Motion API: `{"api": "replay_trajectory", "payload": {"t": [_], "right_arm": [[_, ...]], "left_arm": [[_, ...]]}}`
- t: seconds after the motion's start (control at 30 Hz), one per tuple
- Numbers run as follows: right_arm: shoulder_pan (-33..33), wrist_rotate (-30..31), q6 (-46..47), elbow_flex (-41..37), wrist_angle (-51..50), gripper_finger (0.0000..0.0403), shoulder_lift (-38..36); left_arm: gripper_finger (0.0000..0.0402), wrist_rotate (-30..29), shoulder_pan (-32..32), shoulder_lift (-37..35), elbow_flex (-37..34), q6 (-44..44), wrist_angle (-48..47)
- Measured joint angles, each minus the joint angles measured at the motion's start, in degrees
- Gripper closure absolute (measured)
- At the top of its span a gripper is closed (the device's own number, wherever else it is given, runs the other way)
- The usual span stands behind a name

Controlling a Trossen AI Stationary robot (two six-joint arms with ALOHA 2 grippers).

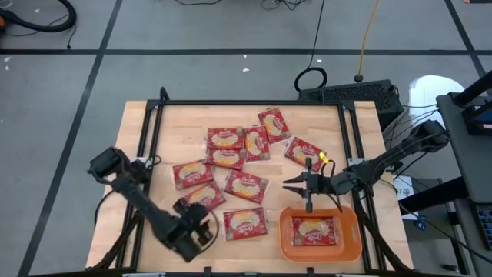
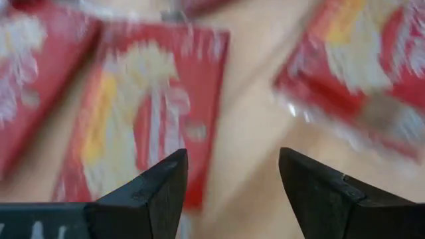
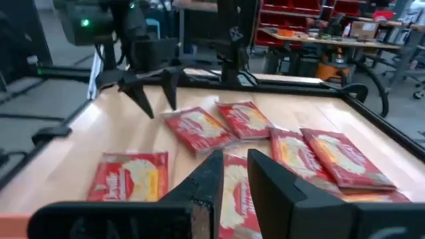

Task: Sort popcorn bags into baskets
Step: Put the red popcorn bag into the orange bin

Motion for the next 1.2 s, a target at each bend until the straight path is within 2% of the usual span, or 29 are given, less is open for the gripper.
{"api": "replay_trajectory", "payload": {"t": [0.13,0.23,0.3,0.57,0.8,0.9,1.1,1.2], "right_arm": [[0.2,0.2,4.0,2.2,-4.7,0.0342,0.7],[0.8,-3.3,6.2,3.0,-7.2,0.0342,0.7],[1.4,-5.2,6.9,3.0,-7.3,0.0342,0.7],[3.1,-5.2,5.7,3.0,-8.8,0.0342,0.7],[3.1,-5.2,1.8,2.5,-9.0,0.0342,0.7],[3.1,-5.2,0.2,2.5,-8.9,0.0342,0.7],[3.1,-5.2,-1.4,2.5,-8.9,0.0342,0.7],[3.1,-5.2,-1.3,2.5,-8.9,0.0342,0.7]], "left_arm": [[0.0163,6.8,-4.4,0.0,0.0,-10.1,-0.3],[0.0163,7.7,-6.7,0.1,0.0,-14.3,0.2],[0.0163,6.8,-8.1,1.0,0.0,-14.6,-0.6],[0.0163,6.9,-10.6,6.6,0.0,-14.4,-8.1],[0.0163,1.9,-10.6,9.9,0.3,-13.5,-8.3],[0.0163,-0.4,-10.2,10.4,0.2,-15.9,-9.2],[0.0164,0.8,-8.3,10.4,0.1,-15.4,-9.6],[0.0186,1.9,-7.5,10.2,-1.1,-14.7,-8.8]]}}
